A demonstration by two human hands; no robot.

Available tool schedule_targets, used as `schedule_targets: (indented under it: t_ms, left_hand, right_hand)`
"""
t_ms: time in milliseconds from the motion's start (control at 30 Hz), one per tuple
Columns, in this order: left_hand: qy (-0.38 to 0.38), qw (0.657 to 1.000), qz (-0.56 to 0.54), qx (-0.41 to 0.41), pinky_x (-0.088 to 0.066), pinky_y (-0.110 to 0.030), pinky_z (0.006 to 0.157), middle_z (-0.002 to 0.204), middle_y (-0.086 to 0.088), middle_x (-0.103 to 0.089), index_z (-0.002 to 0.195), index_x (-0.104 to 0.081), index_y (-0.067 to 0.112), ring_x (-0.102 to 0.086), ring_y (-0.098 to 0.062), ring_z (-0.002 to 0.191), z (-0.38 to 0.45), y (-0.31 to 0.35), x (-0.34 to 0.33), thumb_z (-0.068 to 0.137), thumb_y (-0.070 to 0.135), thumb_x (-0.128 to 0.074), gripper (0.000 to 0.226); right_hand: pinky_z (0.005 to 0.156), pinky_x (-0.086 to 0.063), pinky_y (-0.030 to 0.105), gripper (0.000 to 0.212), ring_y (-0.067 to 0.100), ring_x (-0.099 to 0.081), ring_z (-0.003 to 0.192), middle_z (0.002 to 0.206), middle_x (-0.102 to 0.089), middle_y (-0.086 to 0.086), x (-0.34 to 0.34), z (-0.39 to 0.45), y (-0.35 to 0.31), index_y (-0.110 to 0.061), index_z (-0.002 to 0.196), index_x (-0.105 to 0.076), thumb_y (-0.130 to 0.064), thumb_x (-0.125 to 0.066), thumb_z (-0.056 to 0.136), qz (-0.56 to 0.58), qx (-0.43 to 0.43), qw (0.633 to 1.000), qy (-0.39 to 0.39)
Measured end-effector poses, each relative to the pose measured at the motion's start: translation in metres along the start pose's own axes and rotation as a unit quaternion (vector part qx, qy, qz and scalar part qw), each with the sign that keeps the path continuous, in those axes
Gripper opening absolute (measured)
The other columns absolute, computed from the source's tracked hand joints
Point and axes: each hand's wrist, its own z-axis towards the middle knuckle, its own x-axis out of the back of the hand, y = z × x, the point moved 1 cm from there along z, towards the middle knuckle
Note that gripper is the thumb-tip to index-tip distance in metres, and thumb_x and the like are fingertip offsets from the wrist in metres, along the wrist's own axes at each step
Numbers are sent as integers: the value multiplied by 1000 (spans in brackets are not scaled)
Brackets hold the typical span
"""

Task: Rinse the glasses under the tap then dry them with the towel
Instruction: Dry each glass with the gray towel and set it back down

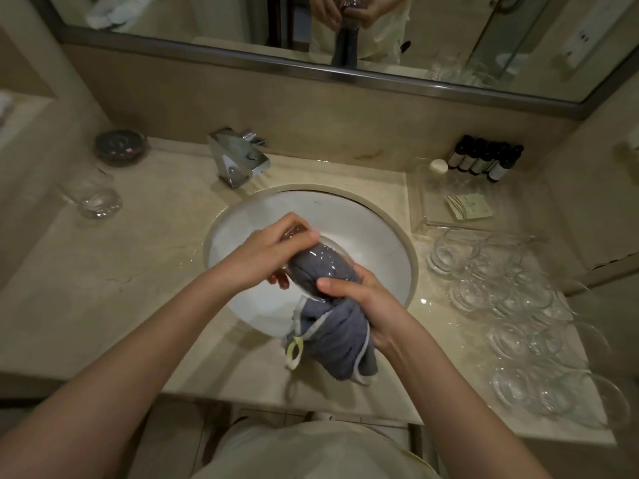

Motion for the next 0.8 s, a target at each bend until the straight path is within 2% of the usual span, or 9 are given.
schedule_targets:
  t_ms: [67, 133, 200, 300, 367, 433, 500, 600, 800]
  left_hand:
    - [23, 996, 16, 81, -40, -23, 48, 72, 6, -60, 88, -57, 30, -55, -16, 44, 2, -2, 11, 92, 68, -39, 42]
    - [75, 995, 2, 66, -33, -19, 41, 58, 12, -53, 81, -56, 24, -45, -12, 44, 3, -7, 22, 93, 61, -46, 41]
    - [107, 994, -10, -10, -33, -17, 43, 54, 15, -51, 79, -57, 20, -45, -4, 47, -1, -12, 35, 93, 47, -57, 30]
    - [122, 975, 30, -186, -43, -14, 72, 77, 13, -62, 84, -61, 25, -56, 2, 75, -9, -21, 62, 85, 49, -55, 24]
    - [101, 969, 41, -223, -42, -12, 76, 86, 10, -64, 88, -61, 27, -58, 4, 81, -10, -22, 80, 86, 45, -57, 19]
    - [70, 985, 22, -157, -42, -9, 58, 81, 9, -61, 90, -63, 24, -56, 4, 63, -9, -19, 95, 88, 45, -64, 21]
    - [56, 998, -26, -3, -36, -16, 42, 68, 7, -57, 89, -62, 27, -48, -5, 44, -7, -15, 108, 86, 62, -56, 37]
    - [91, 988, -64, 106, -28, -17, 39, 61, 5, -53, 81, -60, 23, -41, -13, 43, -1, -19, 123, 89, 57, -55, 36]
    - [203, 969, 39, -134, -45, -28, 70, 78, 8, -67, 76, -60, 29, -61, -10, 75, -17, -44, 147, 78, 58, -49, 31]
  right_hand:
    - [89, -54, 29, 46, 20, -69, 97, 104, -74, 7, -13, 9, 6, -16, 112, -67, 0, -70, 68, -70, 45, 996, 19]
    - [96, -52, 30, 47, 19, -67, 103, 109, -73, 6, -29, 20, 10, -18, 116, -66, -4, -71, 71, -98, 57, 993, 13]
    - [95, -52, 33, 47, 23, -68, 101, 110, -71, 13, -43, 30, 11, -12, 116, -67, -15, -78, 70, -21, 21, 999, -12]
    - [86, -55, 38, 63, 26, -71, 81, 95, -72, 18, -63, 42, 19, -5, 107, -72, -33, -93, 54, 125, -58, 989, -47]
    - [94, -51, 46, 65, 29, -70, 84, 98, -71, 20, -77, 52, 25, -3, 109, -70, -30, -93, 54, 137, -49, 989, -40]
    - [105, -43, 51, 54, 34, -66, 99, 111, -68, 23, -91, 59, 27, -3, 116, -66, -22, -84, 68, 106, 8, 994, 2]
    - [100, -49, 39, 45, 31, -66, 106, 115, -69, 18, -103, 64, 26, -5, 119, -64, -17, -71, 76, 32, 69, 996, 49]
    - [98, -51, 30, 44, 27, -65, 111, 118, -69, 16, -124, 73, 26, -6, 122, -64, -18, -72, 80, -77, 112, 988, 78]
    - [109, -41, 46, 60, 34, -61, 118, 122, -65, 22, -154, 93, 33, -4, 124, -63, -48, -52, 84, 67, -10, 996, 63]
